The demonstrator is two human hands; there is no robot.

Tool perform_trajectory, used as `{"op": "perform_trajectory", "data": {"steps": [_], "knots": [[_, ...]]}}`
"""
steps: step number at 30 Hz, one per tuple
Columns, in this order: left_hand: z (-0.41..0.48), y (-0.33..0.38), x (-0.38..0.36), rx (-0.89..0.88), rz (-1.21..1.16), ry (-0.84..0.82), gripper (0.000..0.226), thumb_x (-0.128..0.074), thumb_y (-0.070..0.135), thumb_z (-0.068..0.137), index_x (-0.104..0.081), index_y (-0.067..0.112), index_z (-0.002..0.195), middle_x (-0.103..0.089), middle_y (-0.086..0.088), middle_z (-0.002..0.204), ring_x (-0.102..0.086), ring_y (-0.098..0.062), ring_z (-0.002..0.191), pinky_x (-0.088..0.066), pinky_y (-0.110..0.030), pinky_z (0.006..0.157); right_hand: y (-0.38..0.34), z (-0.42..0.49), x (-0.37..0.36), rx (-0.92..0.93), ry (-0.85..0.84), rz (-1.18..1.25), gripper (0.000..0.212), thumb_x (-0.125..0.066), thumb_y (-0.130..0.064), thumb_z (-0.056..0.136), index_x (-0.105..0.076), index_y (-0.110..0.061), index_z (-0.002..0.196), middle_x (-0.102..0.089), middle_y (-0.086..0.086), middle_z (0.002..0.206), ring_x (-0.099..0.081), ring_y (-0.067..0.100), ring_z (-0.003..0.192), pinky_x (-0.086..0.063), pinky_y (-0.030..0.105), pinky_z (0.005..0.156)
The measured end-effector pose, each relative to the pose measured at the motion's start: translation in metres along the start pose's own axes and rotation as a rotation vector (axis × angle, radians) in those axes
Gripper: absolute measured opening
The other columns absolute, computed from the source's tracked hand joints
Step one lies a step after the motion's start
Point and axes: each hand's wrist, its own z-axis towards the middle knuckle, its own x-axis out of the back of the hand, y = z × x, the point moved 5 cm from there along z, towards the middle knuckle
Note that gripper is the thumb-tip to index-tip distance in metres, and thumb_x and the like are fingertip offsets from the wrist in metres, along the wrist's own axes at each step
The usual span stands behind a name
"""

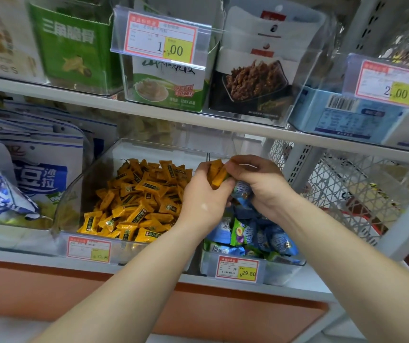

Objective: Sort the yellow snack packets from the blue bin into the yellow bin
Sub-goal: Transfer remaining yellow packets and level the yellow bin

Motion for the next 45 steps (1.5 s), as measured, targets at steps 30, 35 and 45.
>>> {"op": "perform_trajectory", "data": {"steps": [30,35,45], "knots": [[-0.002,-0.015,0.036,-0.190,0.938,-0.244,0.046,-0.061,0.057,0.087,-0.056,0.034,0.125,-0.062,0.007,0.118,-0.060,-0.015,0.106,-0.055,-0.035,0.084,0.047,0.086,0.042,-0.104,-0.513,-1.733,0.022,-0.073,-0.041,0.084,-0.075,-0.023,0.098,-0.071,0.003,0.100,-0.064,0.020,0.087,-0.050,0.032,0.075],[-0.004,-0.022,0.040,-0.215,0.902,-0.196,0.051,-0.064,0.057,0.084,-0.052,0.035,0.128,-0.062,0.006,0.119,-0.060,-0.016,0.103,-0.055,-0.035,0.082,0.057,0.086,0.044,-0.121,-0.498,-1.761,0.029,-0.073,-0.044,0.084,-0.073,-0.025,0.106,-0.071,0.002,0.109,-0.064,0.021,0.095,-0.053,0.034,0.083],[0.002,-0.015,0.043,-0.263,0.760,-0.074,0.047,-0.064,0.050,0.089,-0.055,0.032,0.132,-0.063,0.010,0.124,-0.056,-0.012,0.115,-0.046,-0.025,0.089,-0.009,0.053,0.033,0.249,-0.173,-1.244,0.014,-0.060,-0.027,0.096,-0.070,-0.031,0.106,-0.069,-0.011,0.102,-0.064,0.008,0.096,-0.046,0.022,0.080]]}}
